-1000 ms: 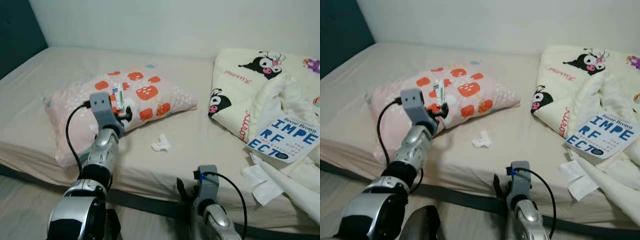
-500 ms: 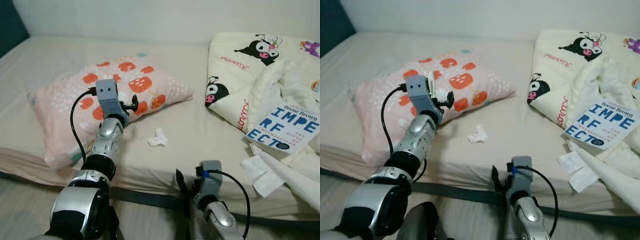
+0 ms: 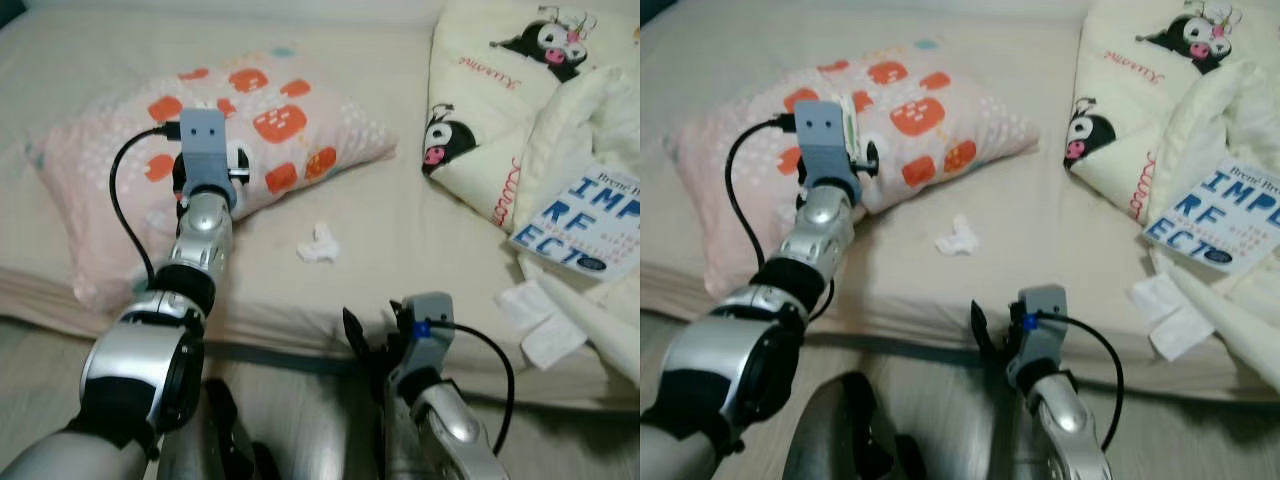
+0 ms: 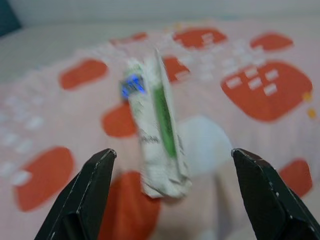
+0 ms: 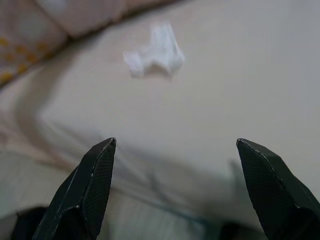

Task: Clean up the room

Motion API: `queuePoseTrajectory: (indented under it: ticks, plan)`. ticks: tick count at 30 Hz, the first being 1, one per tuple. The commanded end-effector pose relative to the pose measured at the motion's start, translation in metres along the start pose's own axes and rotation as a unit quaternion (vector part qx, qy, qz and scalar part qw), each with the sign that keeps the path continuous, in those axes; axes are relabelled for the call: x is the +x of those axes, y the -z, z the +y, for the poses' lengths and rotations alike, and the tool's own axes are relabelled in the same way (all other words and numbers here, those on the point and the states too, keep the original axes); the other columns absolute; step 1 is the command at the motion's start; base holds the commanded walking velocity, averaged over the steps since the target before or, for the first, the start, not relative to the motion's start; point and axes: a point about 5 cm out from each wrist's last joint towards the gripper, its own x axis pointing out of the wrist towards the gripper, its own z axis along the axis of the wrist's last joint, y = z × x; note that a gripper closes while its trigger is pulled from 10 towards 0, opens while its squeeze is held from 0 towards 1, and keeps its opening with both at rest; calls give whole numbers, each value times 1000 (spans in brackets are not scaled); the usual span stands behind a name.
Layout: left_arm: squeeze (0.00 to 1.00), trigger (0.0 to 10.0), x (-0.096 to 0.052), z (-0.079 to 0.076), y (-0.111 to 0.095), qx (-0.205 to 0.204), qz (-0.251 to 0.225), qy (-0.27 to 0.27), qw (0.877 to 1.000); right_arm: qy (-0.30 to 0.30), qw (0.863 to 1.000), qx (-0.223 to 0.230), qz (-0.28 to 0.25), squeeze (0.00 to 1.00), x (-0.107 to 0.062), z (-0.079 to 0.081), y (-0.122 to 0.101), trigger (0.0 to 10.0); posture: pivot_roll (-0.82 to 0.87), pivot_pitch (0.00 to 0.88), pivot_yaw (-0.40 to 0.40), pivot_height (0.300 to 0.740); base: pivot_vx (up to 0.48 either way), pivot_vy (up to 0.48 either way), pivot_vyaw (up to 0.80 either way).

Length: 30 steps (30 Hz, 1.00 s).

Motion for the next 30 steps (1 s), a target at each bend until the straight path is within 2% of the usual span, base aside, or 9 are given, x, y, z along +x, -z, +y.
queuePoseTrajectory:
  ticks: [1, 6, 9, 13, 17, 27, 28, 29, 30]
  plan:
    - [0, 10000, -2, -4, 8, 6, 16, 11, 1000, -6, 1000, 4, 12, 0, -3, 3, 3, 10000, -287, 485, 65, 535, 0, 0, 0]
    - [0, 10000, -1, -11, 5, -12, 22, 29, 999, -4, 1000, 6, 15, 0, -7, 4, -1, 10000, -300, 527, 66, 535, 0, 0, 0]
    - [0, 10000, 2, -7, -1, 3, 19, 14, 1000, -1, 1000, 11, 18, 0, -9, 4, -3, 10000, -309, 552, 60, 535, 0, 0, 0]
    - [0, 10000, 14, 22, -28, 13, -11, -73, 997, 1, 999, 15, 41, 0, -18, 4, 2, 10000, -303, 574, 57, 535, 0, 0, 0]
    - [0, 10000, 17, 32, -37, -20, -10, -98, 995, -1, 999, 17, 47, 0, -21, 6, 0, 10000, -310, 580, 54, 535, 0, 0, 0]
    - [0, 10000, 17, 29, -34, -40, 1, -88, 995, 1, 998, 19, 53, 0, -22, 8, -2, 10000, -307, 580, 57, 535, 0, 0, 0]
    - [0, 8471, 16, 24, -31, -36, 3, -74, 997, 3, 998, 19, 55, 0, -22, 7, -2, 10000, -305, 579, 59, 535, 0, 0, 0]
    - [0, 8471, 16, 24, -31, -36, 3, -74, 997, 3, 998, 19, 55, 0, -22, 7, -2, 10000, -305, 579, 59, 535, 0, 0, 0]
    - [0, 235, 15, 19, -29, -30, 5, -60, 998, 5, 998, 19, 56, 0, -22, 7, -2, 10000, -304, 578, 60, 535, 0, 0, 0]
